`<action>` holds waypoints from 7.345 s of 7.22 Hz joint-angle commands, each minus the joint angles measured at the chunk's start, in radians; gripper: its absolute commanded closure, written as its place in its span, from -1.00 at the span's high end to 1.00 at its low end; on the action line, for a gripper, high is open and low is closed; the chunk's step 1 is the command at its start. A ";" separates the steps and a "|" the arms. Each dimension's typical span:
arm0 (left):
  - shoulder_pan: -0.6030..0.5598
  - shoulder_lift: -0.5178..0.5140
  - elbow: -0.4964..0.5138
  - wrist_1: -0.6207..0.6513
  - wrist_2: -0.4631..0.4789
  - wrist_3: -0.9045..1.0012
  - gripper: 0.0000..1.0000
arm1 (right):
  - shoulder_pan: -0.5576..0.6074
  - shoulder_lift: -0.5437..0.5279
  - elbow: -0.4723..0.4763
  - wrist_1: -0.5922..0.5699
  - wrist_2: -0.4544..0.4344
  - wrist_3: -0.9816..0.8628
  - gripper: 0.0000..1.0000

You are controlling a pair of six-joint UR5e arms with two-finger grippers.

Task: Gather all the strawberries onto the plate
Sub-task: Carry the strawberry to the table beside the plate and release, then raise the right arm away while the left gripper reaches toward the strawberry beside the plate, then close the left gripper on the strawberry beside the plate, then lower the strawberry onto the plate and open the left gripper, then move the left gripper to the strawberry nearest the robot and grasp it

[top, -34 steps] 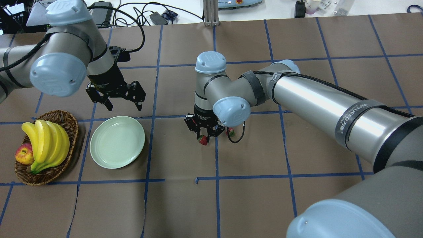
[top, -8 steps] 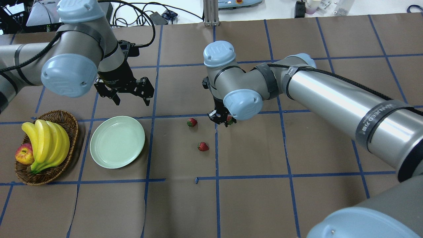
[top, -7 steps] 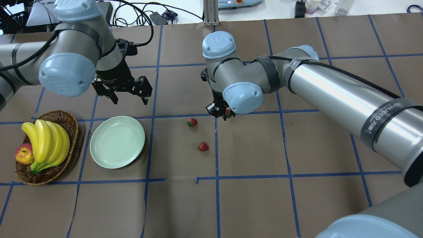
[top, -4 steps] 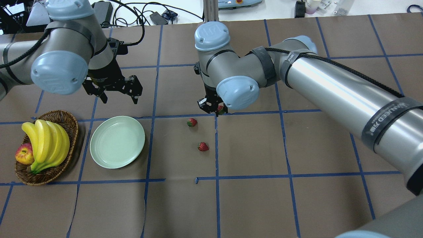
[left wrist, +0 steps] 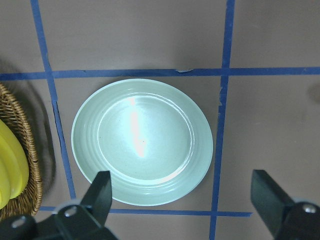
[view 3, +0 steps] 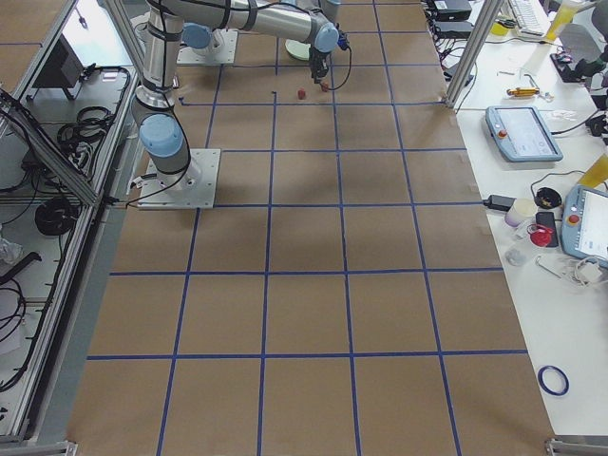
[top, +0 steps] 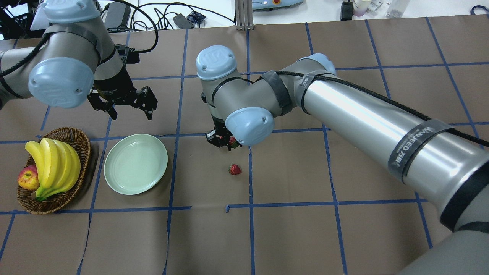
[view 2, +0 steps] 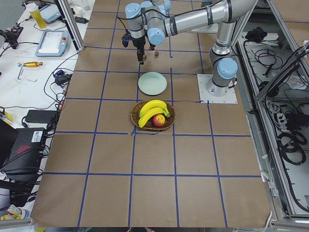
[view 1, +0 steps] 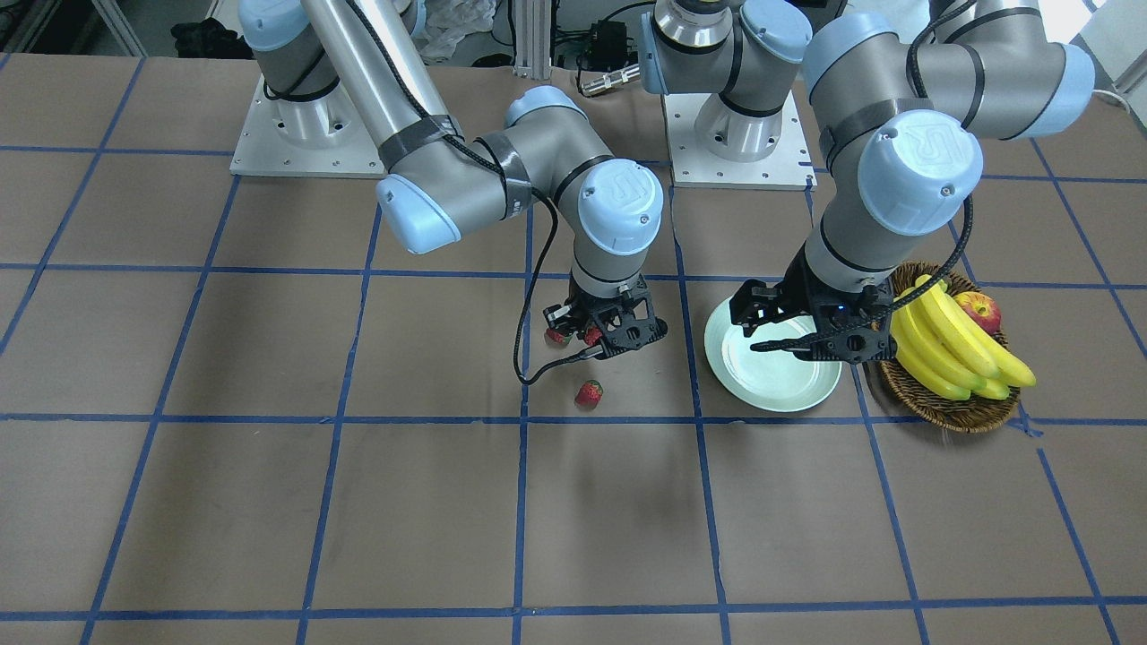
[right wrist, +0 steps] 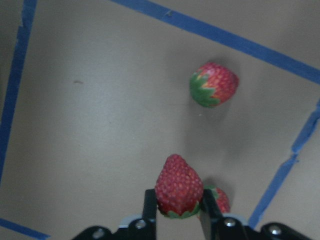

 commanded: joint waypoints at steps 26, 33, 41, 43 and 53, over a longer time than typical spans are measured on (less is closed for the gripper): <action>-0.216 -0.288 -0.106 0.094 -0.221 -0.410 -0.18 | -0.467 -0.387 -0.030 0.394 -0.078 -0.262 1.00; -0.123 -0.194 0.048 -0.155 0.048 -0.115 -1.00 | -0.464 -0.387 -0.029 0.395 -0.080 -0.261 1.00; 0.062 -0.260 -0.025 -0.015 0.141 0.117 1.00 | -0.455 -0.379 -0.029 0.394 -0.080 -0.252 1.00; 0.024 -0.224 0.061 -0.015 -0.020 0.087 1.00 | -0.455 -0.379 -0.029 0.392 -0.081 -0.253 1.00; -0.214 -0.385 0.068 0.167 -0.399 -0.291 0.76 | -0.455 -0.382 -0.029 0.397 -0.082 -0.255 1.00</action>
